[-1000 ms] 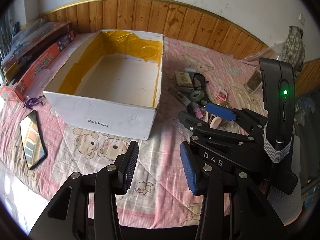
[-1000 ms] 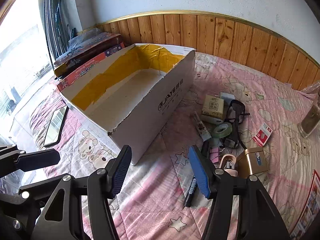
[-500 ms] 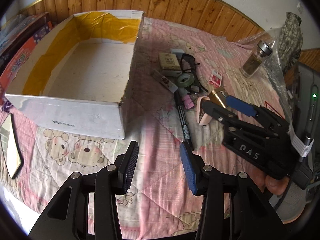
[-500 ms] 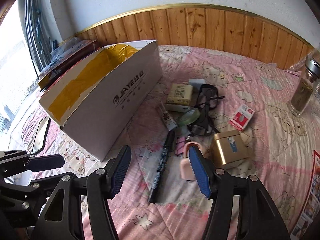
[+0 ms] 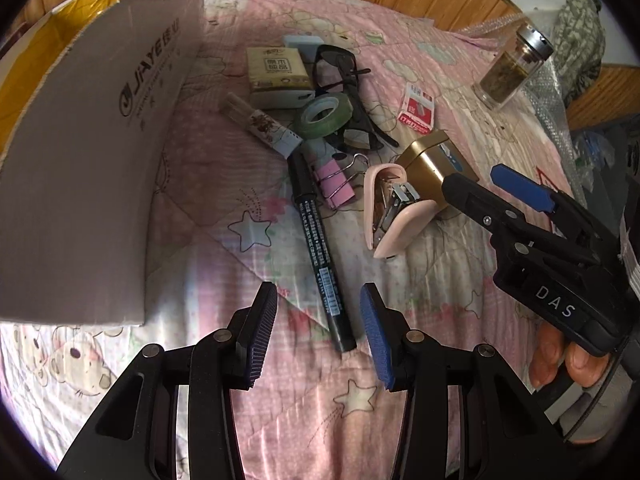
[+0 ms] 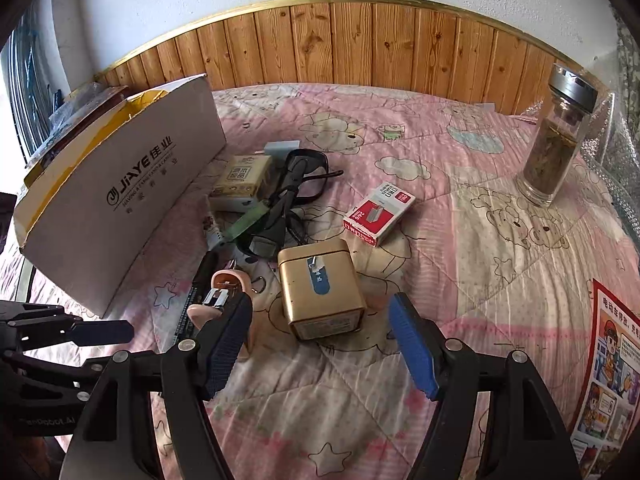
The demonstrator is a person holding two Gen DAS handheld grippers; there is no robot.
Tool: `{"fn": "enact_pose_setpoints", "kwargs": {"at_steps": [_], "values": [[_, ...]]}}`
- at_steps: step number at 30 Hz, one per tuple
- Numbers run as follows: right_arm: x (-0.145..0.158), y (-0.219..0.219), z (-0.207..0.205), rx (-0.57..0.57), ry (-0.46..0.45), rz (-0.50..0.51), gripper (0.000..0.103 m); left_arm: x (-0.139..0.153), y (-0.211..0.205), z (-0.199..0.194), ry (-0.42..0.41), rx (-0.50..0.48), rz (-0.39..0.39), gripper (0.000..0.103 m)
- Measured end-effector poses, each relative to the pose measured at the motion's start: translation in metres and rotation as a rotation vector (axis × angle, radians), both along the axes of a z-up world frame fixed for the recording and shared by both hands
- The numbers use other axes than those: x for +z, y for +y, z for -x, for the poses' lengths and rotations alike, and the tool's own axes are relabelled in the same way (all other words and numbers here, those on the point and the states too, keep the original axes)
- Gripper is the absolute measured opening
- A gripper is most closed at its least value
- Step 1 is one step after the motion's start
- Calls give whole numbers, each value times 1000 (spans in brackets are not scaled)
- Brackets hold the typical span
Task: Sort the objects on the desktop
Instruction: 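Move both tools toward the pile of desk items beside the cardboard box, then grasp the pink stapler with the left tool while the right tool grasps the gold tin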
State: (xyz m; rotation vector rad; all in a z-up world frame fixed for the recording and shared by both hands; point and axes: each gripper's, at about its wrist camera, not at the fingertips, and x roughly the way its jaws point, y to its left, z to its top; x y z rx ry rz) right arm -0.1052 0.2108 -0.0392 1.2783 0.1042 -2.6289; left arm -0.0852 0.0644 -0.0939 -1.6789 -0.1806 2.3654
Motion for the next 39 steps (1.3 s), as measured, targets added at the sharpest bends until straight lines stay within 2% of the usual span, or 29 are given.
{"fn": "enact_pose_setpoints", "kwargs": {"at_steps": [3, 6, 8, 9, 10, 17, 19, 23, 26, 28, 33, 36, 39], "values": [[-8, 1, 10, 11, -12, 3, 72, -5, 0, 7, -23, 19, -9, 46], [-13, 6, 16, 21, -23, 14, 72, 7, 3, 7, 21, -6, -40, 46], [-17, 9, 20, 41, -36, 38, 65, 14, 6, 9, 55, -44, -87, 46], [-19, 10, 22, 52, -43, 48, 54, 15, 10, 12, 68, -65, -103, 46], [-20, 10, 22, 56, -44, 40, 50, 14, 12, 15, 73, -82, -110, 46], [-19, 28, 22, 39, -54, 108, 50, -1, 25, 36, 9, -84, -181, 46], [-19, 34, 21, 30, -57, 122, 50, -2, 24, 32, 6, -63, -154, 46], [-20, 38, 22, 14, -56, 149, 50, -9, 35, 38, -23, -46, -160, 47], [-20, 43, 22, -20, -57, 153, 50, -13, 47, 47, -18, -1, -76, 47], [-20, 50, 23, -27, -65, 191, 50, -16, 47, 54, -30, 29, -94, 47], [-21, 52, 19, -23, -61, 206, 50, -14, 61, 59, 14, -1, 15, 47], [-22, 62, 18, -39, -69, 257, 50, -14, 54, 57, 10, 20, 7, 46], [-23, 68, 14, -48, -70, 283, 50, -11, 40, 53, 9, 82, -14, 48]]}}
